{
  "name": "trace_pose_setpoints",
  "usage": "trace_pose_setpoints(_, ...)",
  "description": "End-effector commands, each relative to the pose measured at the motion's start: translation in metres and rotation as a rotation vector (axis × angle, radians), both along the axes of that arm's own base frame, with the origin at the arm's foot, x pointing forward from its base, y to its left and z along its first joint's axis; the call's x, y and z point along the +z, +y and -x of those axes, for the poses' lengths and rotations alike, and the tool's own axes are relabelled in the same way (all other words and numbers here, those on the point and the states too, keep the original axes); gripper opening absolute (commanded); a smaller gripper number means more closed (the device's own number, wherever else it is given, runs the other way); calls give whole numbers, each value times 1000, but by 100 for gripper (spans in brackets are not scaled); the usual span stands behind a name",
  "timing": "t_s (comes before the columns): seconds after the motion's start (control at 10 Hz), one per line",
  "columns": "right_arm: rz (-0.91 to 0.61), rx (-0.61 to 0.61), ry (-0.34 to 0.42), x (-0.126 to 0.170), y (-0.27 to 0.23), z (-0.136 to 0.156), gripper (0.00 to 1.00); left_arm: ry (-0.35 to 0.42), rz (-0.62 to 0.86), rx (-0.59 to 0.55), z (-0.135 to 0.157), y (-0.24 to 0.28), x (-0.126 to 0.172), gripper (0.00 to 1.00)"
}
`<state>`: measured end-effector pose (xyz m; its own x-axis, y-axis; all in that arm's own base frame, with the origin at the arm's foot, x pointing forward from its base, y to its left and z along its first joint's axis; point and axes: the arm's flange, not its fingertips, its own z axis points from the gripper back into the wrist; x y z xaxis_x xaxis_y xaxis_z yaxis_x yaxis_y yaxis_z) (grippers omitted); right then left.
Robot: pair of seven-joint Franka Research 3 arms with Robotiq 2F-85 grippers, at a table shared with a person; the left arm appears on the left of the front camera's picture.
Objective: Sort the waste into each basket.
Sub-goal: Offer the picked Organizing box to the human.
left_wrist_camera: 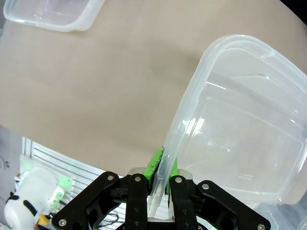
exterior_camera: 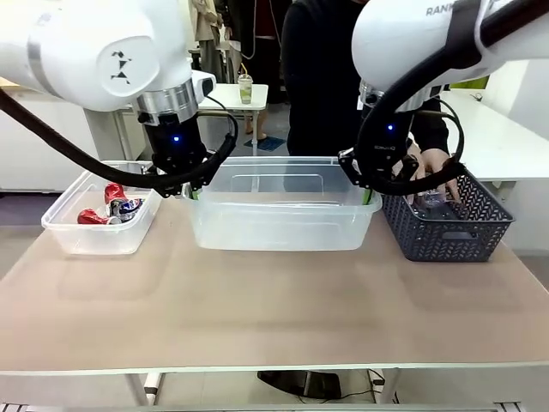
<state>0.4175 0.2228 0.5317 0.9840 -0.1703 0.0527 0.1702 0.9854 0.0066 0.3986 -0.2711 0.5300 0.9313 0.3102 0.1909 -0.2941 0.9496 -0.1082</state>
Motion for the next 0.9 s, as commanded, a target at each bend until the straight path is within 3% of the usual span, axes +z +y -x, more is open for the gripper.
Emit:
trace_pose_setpoints(0.0, -2, -3, 2, -3, 2, 4, 0, -18, 14, 21, -2, -2, 8, 0)
trace_pose_setpoints(0.8, -2, -3, 2, -3, 2, 4, 0, -18, 14, 21, -2, -2, 8, 0)
